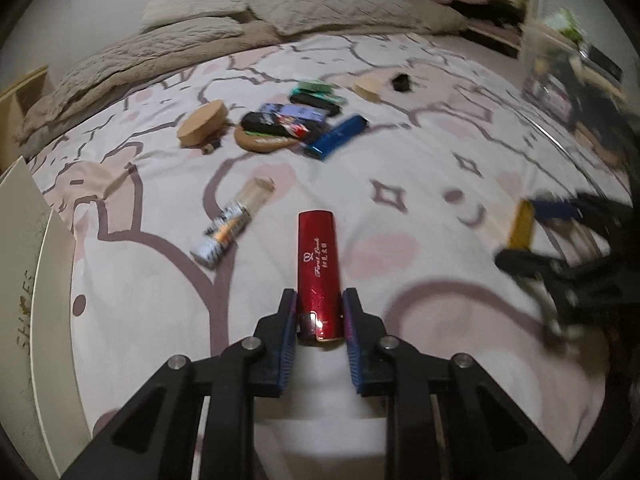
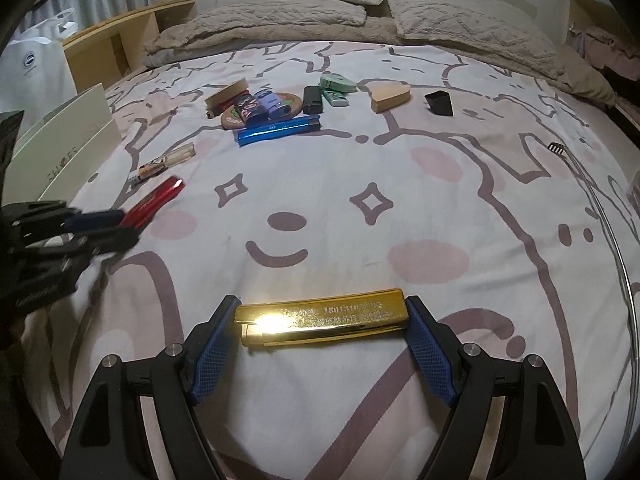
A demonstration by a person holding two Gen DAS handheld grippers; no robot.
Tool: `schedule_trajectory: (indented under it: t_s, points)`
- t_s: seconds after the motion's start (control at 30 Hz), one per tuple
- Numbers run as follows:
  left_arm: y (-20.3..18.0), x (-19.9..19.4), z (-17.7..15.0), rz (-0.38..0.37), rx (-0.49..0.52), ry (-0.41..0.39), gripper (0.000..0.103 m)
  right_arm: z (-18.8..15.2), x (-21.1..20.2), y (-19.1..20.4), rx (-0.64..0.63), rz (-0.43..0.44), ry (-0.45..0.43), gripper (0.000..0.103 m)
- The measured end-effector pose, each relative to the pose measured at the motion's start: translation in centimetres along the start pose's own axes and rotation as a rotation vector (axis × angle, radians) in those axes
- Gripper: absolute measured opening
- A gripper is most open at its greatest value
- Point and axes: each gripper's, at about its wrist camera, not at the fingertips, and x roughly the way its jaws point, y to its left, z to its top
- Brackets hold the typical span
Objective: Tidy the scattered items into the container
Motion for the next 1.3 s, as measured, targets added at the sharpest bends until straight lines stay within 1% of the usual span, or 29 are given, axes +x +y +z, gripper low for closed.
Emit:
schedule_trajectory:
  t_s: [0.23,0.27,0.3,0.33,0.37,0.4,0.43,0.47,0.53,0.57,0.67,0.73,0.77,0.83,0.87,0.9,0.93,0.97,1.0,1.07,1.23,1.3]
  points:
    - [-2.8,-2.3,-2.6,-0.11,0.156,0.074,0.023,0.0,0.2,-0.1,0.004,0.004,0.009,0.082]
    - [-3.0,-2.6,-2.9,-0.119,0.166,0.081,0.023,0.0,0.2,0.0,0.003,0.003,0.009,0.082]
    - [-3.1,-2.9,-3.3,-0.12,0.171,0.084,0.023,0.0,0.2,-0.1,0.002,0.002,0.009,0.082]
    - [-3.2,-3.3,-3.7,-0.106,0.171,0.087,0.025,0.0,0.2,-0.1,0.001,0.0,0.009,0.083]
    - [-3.1,-3.5,-4.0,-0.079,0.166,0.087,0.031,0.0,0.3,0.0,0.0,-0.001,0.01,0.083]
    - [-3.1,-3.6,-4.2,-0.041,0.157,0.082,0.051,0.0,0.3,0.0,0.0,-0.002,0.011,0.083]
    - [-2.9,-3.7,-4.5,0.019,0.139,0.074,0.069,0.0,0.3,0.1,-0.001,-0.004,0.011,0.083]
    - [-2.6,-3.6,-4.6,0.043,0.118,0.07,0.071,0.0,0.3,0.1,-0.001,-0.005,0.01,0.083]
    - [-2.0,-3.5,-4.6,0.035,0.068,0.071,0.074,-0.1,0.4,0.1,-0.002,-0.009,0.007,0.083]
    - [-1.7,-3.4,-4.5,0.05,0.04,0.067,0.074,-0.1,0.4,0.1,-0.002,-0.013,0.004,0.084]
    - [-0.9,-3.0,-4.2,0.131,-0.014,0.044,0.074,-0.2,0.5,0.5,-0.008,-0.031,-0.01,0.087]
    - [0.0,-2.6,-3.9,0.145,-0.062,0.034,0.075,-0.3,0.4,0.5,-0.01,-0.039,-0.019,0.088]
    - [0.6,-2.4,-3.8,0.154,-0.098,0.029,0.077,-0.3,0.4,0.4,-0.007,-0.037,-0.021,0.088]
    - [1.5,-2.2,-3.8,0.167,-0.145,0.027,0.086,-0.3,0.4,0.3,-0.003,-0.034,-0.022,0.089]
    - [2.1,-1.9,-3.8,0.17,-0.175,0.027,0.089,-0.3,0.4,0.4,-0.003,-0.037,-0.022,0.09]
    - [2.6,-1.7,-3.7,0.169,-0.205,0.026,0.094,-0.3,0.4,0.4,-0.004,-0.04,-0.022,0.091]
    - [3.1,-1.5,-3.7,0.167,-0.227,0.026,0.099,-0.3,0.4,0.5,-0.005,-0.045,-0.022,0.094]
    - [3.6,-1.2,-3.7,0.165,-0.254,0.024,0.101,-0.3,0.4,0.5,-0.004,-0.047,-0.02,0.097]
    - [4.1,-0.9,-3.7,0.165,-0.275,0.02,0.103,-0.3,0.5,0.4,-0.003,-0.049,-0.016,0.102]
    - [4.5,-0.5,-3.6,0.173,-0.294,0.006,0.103,-0.3,0.6,0.4,-0.001,-0.047,-0.011,0.103]
    - [4.4,-0.3,-3.5,0.19,-0.296,-0.001,0.103,-0.3,0.6,0.2,0.003,-0.041,-0.01,0.103]
    - [4.3,-0.5,-3.6,0.18,-0.302,0.003,0.103,-0.3,0.6,0.2,0.003,-0.042,-0.01,0.103]
